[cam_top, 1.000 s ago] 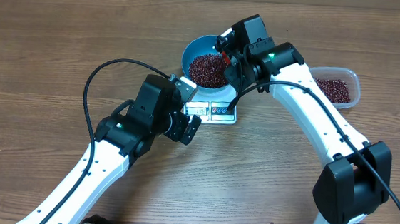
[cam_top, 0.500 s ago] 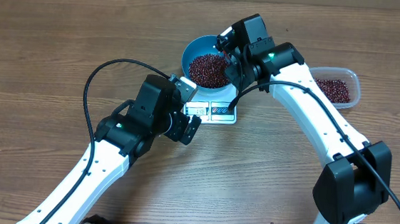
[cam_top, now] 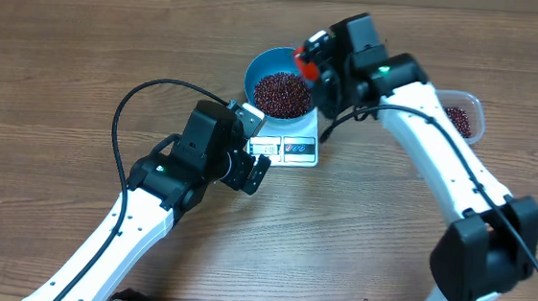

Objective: Scoop item into bowl and weigh 150g on scale
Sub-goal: 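Move the scoop back over the bean tub, then dip the red scoop into the beans in the tub and fill it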

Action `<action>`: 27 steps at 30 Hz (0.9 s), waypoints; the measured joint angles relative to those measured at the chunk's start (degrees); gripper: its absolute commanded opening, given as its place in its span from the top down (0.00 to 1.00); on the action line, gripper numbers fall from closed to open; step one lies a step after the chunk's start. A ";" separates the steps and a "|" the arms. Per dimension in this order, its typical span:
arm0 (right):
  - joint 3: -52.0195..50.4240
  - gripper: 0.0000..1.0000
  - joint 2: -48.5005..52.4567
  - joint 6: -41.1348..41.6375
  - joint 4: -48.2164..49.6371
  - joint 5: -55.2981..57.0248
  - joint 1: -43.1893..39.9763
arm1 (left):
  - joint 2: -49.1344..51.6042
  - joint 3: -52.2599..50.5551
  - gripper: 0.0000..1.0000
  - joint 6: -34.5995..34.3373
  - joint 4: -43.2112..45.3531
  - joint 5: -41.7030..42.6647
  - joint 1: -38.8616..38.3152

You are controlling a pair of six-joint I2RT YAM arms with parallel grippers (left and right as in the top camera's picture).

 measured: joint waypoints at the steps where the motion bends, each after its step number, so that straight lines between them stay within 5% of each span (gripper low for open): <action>1: 0.00 0.96 -0.96 0.31 -0.57 -0.68 -1.11 | 0.00 0.00 0.00 0.00 0.00 0.00 0.00; 18: 0.52 0.96 -9.33 4.11 -15.80 -4.55 -29.16 | 0.00 0.00 0.00 0.00 0.00 0.00 0.00; 27: -1.79 0.96 -4.24 4.04 -16.39 -4.15 -33.18 | 0.00 0.00 0.00 0.00 0.00 0.00 0.00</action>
